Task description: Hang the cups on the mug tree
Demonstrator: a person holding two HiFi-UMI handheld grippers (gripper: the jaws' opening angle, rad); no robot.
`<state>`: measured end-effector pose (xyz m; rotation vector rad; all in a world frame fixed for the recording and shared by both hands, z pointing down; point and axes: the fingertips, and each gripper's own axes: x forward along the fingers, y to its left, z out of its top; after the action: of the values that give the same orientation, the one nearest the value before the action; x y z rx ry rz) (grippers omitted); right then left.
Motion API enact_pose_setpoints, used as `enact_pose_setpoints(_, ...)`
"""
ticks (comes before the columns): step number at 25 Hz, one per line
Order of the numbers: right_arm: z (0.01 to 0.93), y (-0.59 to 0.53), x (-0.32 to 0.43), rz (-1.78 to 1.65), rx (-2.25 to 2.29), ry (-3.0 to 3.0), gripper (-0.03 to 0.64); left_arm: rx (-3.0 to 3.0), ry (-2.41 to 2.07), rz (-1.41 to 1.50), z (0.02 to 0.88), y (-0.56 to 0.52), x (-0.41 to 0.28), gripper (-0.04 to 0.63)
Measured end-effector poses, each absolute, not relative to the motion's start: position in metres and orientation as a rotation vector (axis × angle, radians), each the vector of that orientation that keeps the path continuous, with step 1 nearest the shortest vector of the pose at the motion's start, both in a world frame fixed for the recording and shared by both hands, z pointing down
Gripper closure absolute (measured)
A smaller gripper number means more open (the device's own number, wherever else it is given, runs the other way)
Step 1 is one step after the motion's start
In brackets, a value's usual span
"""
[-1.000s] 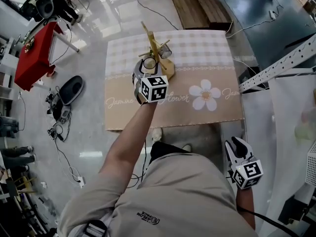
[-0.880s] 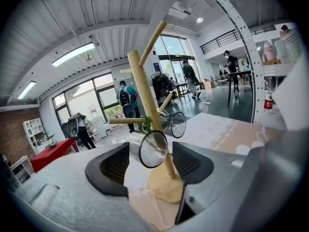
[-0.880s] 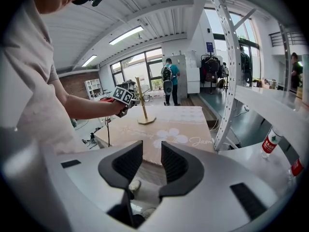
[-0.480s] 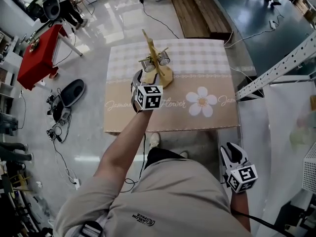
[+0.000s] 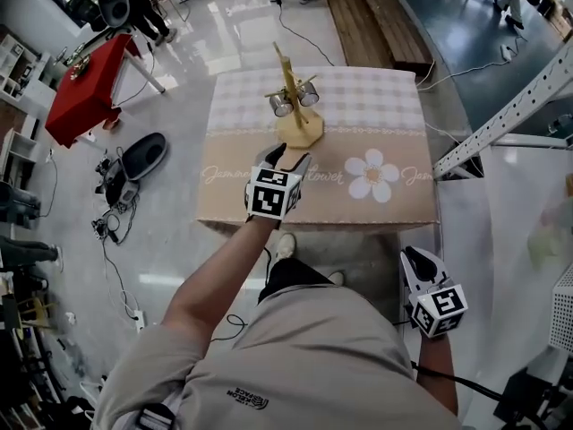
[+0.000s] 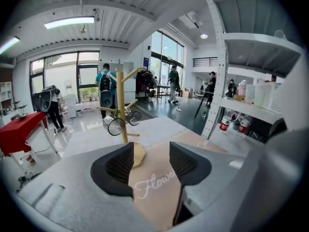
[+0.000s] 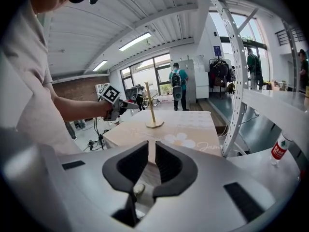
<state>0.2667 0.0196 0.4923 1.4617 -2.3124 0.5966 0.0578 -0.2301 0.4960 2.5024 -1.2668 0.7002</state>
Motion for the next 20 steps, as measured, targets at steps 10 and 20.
enact_pose_setpoints(10,0.474,0.04,0.245,0.592,1.338,-2.426,0.598,2.534,-0.789,0.615,0.475,-0.076,0.1,0.586)
enact_pose_setpoints(20,0.461,0.06,0.213,0.542,1.204,-2.498,0.603,2.487,-0.46,0.634,0.476,0.033,0.126,0.586)
